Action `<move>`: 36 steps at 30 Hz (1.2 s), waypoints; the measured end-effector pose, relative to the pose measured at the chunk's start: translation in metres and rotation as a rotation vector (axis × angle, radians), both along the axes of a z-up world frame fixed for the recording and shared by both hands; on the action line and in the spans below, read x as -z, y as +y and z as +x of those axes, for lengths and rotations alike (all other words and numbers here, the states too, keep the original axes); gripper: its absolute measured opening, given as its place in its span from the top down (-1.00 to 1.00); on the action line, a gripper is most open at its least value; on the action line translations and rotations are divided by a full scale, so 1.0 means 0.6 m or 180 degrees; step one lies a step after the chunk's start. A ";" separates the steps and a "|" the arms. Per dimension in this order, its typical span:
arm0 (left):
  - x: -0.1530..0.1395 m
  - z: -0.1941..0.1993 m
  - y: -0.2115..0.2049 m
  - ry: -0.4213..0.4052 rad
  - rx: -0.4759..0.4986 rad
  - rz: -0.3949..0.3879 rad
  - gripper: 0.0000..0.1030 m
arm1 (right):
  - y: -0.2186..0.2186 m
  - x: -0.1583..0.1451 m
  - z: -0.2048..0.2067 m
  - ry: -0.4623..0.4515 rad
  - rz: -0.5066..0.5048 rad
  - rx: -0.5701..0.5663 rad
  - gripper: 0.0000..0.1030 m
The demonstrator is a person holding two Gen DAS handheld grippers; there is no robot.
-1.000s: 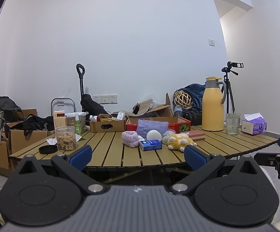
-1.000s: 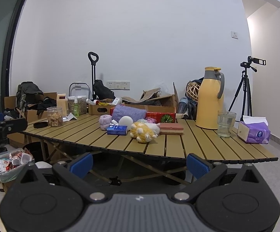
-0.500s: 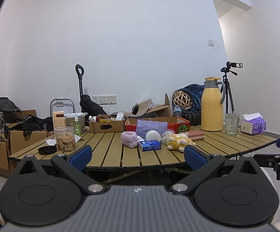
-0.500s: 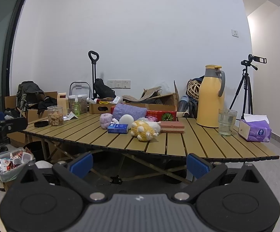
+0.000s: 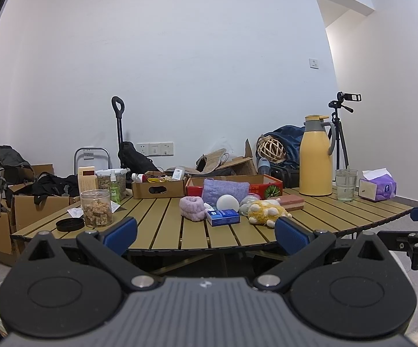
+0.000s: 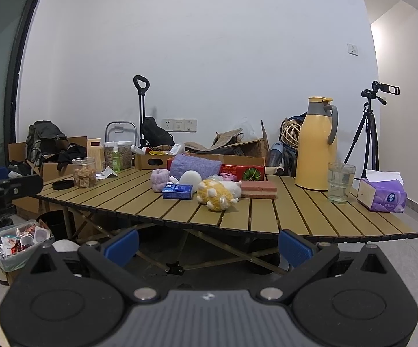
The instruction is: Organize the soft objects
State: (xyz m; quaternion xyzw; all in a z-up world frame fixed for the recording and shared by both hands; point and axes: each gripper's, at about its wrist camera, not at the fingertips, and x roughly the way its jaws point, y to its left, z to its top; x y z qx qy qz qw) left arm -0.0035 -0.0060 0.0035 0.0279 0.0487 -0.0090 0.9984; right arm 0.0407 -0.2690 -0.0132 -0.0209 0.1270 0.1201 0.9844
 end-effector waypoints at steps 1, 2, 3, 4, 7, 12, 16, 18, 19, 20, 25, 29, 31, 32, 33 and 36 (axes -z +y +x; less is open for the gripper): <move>0.000 0.000 0.000 0.0003 0.0002 -0.0002 -1.00 | 0.000 0.000 0.001 0.0003 0.0000 0.0000 -1.00; 0.000 0.000 0.000 0.0004 0.0004 -0.0002 -1.00 | 0.000 -0.001 0.001 0.0003 -0.0001 0.0000 -1.00; 0.000 0.000 0.000 0.0005 0.0005 -0.0002 -1.00 | 0.000 0.000 0.001 0.0004 -0.0002 -0.0001 -1.00; 0.001 0.000 0.000 0.0004 0.0004 -0.0003 -1.00 | 0.000 0.000 0.001 0.0006 -0.0002 -0.0003 -1.00; 0.001 -0.001 -0.001 0.0002 0.0008 0.0000 -1.00 | 0.000 -0.001 0.002 0.0011 -0.0014 -0.0013 -1.00; 0.001 -0.002 -0.001 0.0003 0.0009 0.0001 -1.00 | 0.000 -0.001 0.003 0.0000 -0.0016 -0.0023 -1.00; 0.001 -0.002 -0.002 0.0004 0.0007 -0.0004 -1.00 | 0.001 -0.001 0.004 0.0001 -0.0014 -0.0023 -1.00; 0.001 -0.002 -0.002 0.0002 0.0009 0.0001 -1.00 | 0.001 -0.001 0.004 -0.0014 -0.0013 -0.0020 -1.00; 0.001 -0.002 -0.002 0.0002 0.0006 -0.0001 -1.00 | 0.001 -0.001 0.003 -0.0023 -0.0016 -0.0018 -1.00; 0.001 -0.002 -0.002 0.0000 0.0006 -0.0001 -1.00 | 0.001 -0.001 0.002 -0.0033 -0.0017 -0.0016 -1.00; 0.002 0.004 -0.004 -0.0024 0.0002 0.0010 -1.00 | 0.000 -0.002 0.003 -0.0112 -0.0049 0.0004 -1.00; 0.004 0.016 0.001 -0.0008 -0.0056 -0.0041 -1.00 | -0.003 -0.005 0.019 -0.0141 -0.0062 0.0082 -1.00; 0.007 0.023 0.003 0.0032 -0.0071 -0.0048 -1.00 | -0.004 -0.006 0.026 -0.0148 -0.0076 0.0084 -1.00; 0.008 0.028 0.005 0.0052 -0.0072 -0.0046 -1.00 | -0.003 -0.006 0.030 -0.0152 -0.0092 0.0081 -1.00; 0.010 0.033 0.005 0.0068 -0.0069 -0.0043 -1.00 | -0.002 -0.007 0.033 -0.0166 -0.0113 0.0083 -1.00; 0.015 0.051 0.000 0.0113 -0.0055 0.0009 -1.00 | 0.001 -0.007 0.048 -0.0185 -0.0165 0.0093 -1.00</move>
